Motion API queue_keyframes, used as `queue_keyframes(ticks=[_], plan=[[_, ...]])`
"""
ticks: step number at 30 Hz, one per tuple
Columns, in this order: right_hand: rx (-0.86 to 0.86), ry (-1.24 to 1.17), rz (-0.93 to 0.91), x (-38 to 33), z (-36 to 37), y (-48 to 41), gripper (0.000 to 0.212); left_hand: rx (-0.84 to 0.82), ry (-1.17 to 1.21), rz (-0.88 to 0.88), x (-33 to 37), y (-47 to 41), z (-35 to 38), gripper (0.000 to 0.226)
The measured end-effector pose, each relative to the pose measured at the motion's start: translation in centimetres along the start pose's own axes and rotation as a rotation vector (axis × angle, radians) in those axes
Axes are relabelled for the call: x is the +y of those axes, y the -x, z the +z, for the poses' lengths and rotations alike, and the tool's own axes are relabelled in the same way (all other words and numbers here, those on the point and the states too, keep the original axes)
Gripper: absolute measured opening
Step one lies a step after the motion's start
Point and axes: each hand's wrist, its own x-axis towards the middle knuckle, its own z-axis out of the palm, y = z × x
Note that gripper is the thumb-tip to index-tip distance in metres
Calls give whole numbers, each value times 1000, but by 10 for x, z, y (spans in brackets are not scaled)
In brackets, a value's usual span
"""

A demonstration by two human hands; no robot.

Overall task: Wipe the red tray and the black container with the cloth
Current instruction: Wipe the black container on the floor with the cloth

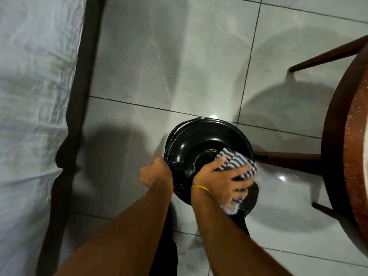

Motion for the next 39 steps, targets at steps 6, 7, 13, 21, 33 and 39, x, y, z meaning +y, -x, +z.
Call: queue_keyframes(ticks=[6,7,13,21,33,39], plan=[[-154,-206,398,-12,-9,28,97,-7,-30,95,-1,0,1,31],[-237,-186,389,-6,-18,23,104,-18,-42,115,-2,0,1,31],[-286,202,-740,80,-94,-10,95,-66,-134,293,-4,-3,-2,37],[-342,848,-2779,76,-63,-93,66,-91,-226,424,2,-2,-7,39],[-630,750,-2974,7,-27,-119,66,-120,-267,517,1,-11,-5,43],[-484,531,-2489,7,-19,-105,72,-131,-272,562,1,-13,-5,40]])
